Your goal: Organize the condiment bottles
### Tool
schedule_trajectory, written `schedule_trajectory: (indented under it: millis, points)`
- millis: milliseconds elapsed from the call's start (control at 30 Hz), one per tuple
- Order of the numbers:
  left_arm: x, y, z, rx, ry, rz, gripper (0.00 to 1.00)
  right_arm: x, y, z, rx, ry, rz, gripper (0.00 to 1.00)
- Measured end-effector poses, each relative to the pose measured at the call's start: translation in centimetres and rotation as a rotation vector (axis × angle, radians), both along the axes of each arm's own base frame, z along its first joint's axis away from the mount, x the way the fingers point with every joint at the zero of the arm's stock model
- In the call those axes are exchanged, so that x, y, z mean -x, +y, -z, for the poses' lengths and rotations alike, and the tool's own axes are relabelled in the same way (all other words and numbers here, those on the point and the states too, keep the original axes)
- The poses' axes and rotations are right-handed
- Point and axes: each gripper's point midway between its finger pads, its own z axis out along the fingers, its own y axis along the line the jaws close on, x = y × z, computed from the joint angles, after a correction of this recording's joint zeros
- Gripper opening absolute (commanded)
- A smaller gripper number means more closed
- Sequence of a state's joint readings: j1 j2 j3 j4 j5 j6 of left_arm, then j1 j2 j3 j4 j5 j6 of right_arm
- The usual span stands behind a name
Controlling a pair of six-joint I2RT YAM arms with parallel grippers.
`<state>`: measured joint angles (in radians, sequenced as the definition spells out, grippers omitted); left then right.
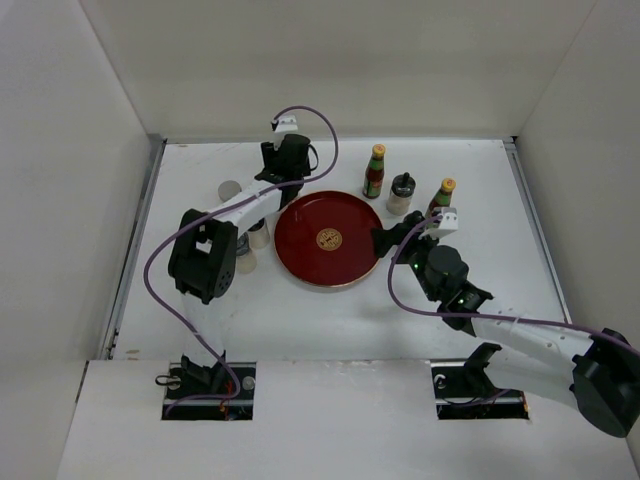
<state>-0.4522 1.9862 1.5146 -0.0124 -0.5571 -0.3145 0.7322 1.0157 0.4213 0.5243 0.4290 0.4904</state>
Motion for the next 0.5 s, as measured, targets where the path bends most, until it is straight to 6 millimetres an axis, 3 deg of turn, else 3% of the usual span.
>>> schedule_trajectory:
  millis: [133, 233, 367, 500]
  points:
    - [0.4, 0.2, -0.3, -0.003, -0.007, -0.002, 0.38, 0.0, 0.0, 0.0, 0.000, 0.000, 0.000, 0.99]
    - [2.1, 0.7, -1.4, -0.025, -0.015, 0.002, 0.38, 0.0, 0.1, 0.0, 0.000, 0.001, -0.005, 0.99]
    - [4.5, 0.7, -6.0, -0.032, -0.103, 0.013, 0.37, 0.1, 0.3, 0.2, 0.003, 0.006, -0.014, 0.99]
    - [6.8, -1.4, -11.5, 0.033, -0.233, 0.064, 0.36, 0.1, 0.3, 0.2, 0.002, 0.005, -0.018, 0.99]
